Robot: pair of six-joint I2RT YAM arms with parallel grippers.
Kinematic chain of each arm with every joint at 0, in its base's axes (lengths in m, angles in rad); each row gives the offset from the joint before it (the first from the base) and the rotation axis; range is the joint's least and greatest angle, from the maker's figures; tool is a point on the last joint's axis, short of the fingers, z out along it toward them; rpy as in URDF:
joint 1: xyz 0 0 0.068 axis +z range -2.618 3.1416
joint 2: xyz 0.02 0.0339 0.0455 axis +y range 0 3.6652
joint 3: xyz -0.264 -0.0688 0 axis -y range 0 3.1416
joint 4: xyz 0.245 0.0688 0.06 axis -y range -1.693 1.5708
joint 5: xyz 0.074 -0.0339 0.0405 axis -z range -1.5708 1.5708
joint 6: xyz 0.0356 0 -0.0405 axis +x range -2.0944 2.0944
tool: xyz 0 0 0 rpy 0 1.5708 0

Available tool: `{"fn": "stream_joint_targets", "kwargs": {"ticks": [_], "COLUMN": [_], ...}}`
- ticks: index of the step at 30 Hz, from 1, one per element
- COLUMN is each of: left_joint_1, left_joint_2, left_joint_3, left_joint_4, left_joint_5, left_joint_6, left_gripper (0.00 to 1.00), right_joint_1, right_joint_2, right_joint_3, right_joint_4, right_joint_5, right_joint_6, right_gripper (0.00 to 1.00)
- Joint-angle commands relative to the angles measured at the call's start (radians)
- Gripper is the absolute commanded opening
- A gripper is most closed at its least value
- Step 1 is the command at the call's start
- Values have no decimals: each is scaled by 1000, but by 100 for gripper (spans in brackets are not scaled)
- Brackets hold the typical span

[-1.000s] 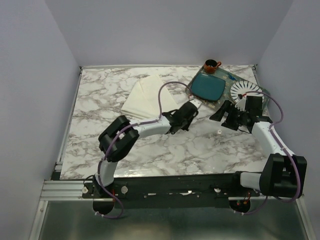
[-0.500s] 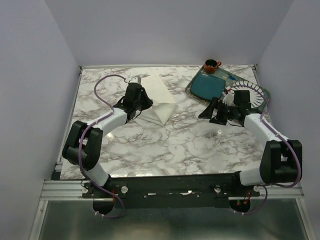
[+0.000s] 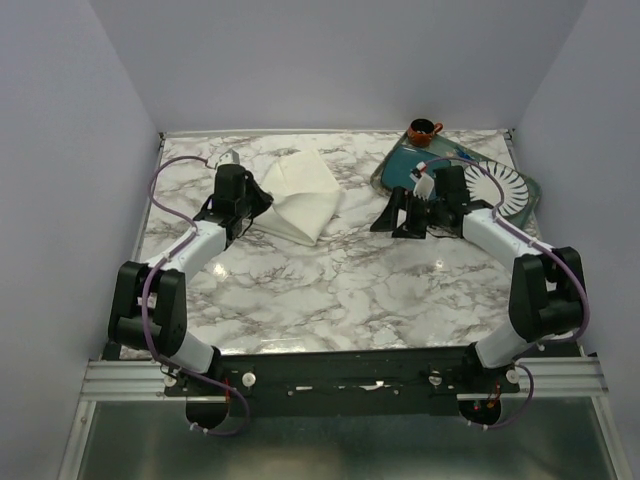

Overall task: Fold the napkin, place the utensils inside, and roll it up
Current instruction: Fold the napkin

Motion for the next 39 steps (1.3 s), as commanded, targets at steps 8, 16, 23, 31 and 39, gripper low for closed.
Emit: {"fn": "stream_joint_targets", "kwargs": {"ticks": [8,16,23,31,39], "left_joint_1": [70,102,120,130,130], "left_joint_2": [2,60,111,134,170], "left_joint_3": [3,20,30,43,72], "left_joint_4": [-82,-109,-133,-89,-95], "left_joint_5": [-100,-109,-128,-103,-95], "left_joint_6": [-27,-9,4,-13,-24], "left_gripper": [0,0,0,0,0], "right_joint_1": [66,125,163,201,234], "right_joint_2": [79,157,246,346,450], "right_joint_3": [88,168,269,363,476], "right_joint_4": [24,24,27,59,80], "right_joint_5": [-10,-22,-47,-81,-110], "right_joint_6": [4,4,33,64,93], "right_gripper": [96,96,94,92,85]}}
